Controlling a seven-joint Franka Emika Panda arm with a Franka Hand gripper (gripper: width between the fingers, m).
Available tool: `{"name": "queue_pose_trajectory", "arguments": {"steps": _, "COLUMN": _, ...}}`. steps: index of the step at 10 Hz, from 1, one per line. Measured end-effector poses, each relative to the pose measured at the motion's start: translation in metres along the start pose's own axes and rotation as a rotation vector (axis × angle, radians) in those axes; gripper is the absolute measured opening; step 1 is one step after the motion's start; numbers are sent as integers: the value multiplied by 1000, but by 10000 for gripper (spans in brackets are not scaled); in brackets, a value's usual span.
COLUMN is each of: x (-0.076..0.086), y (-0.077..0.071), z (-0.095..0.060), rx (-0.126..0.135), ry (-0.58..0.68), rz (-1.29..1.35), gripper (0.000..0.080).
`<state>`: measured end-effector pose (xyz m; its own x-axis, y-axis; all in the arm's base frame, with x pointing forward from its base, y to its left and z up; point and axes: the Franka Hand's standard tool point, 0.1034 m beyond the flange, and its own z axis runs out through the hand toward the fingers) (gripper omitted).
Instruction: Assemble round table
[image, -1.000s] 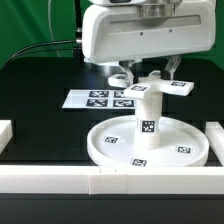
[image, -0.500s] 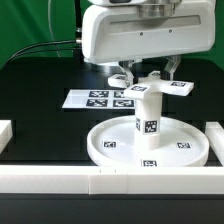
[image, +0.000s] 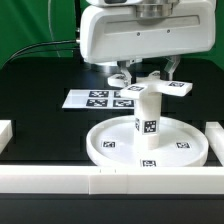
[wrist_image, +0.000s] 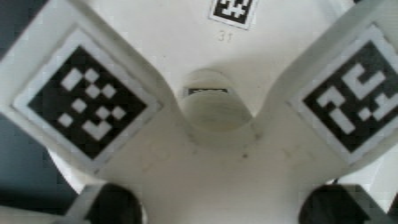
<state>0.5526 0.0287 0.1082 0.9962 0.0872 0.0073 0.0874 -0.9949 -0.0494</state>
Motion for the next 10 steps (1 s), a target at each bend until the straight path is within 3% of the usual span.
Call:
{"name": "queue_pose_trajectory", "arguments": {"steps": 5, "x": -1, "y": -4, "z": 1, "rx": 41, "ry": -5, "rz": 464, "gripper": 442}}
{"name": "queue_pose_trajectory", "arguments": {"steps": 10, "x": -1, "y": -9, "z": 2, "rx": 52, "ry": -6, "rz": 730, "gripper": 442}}
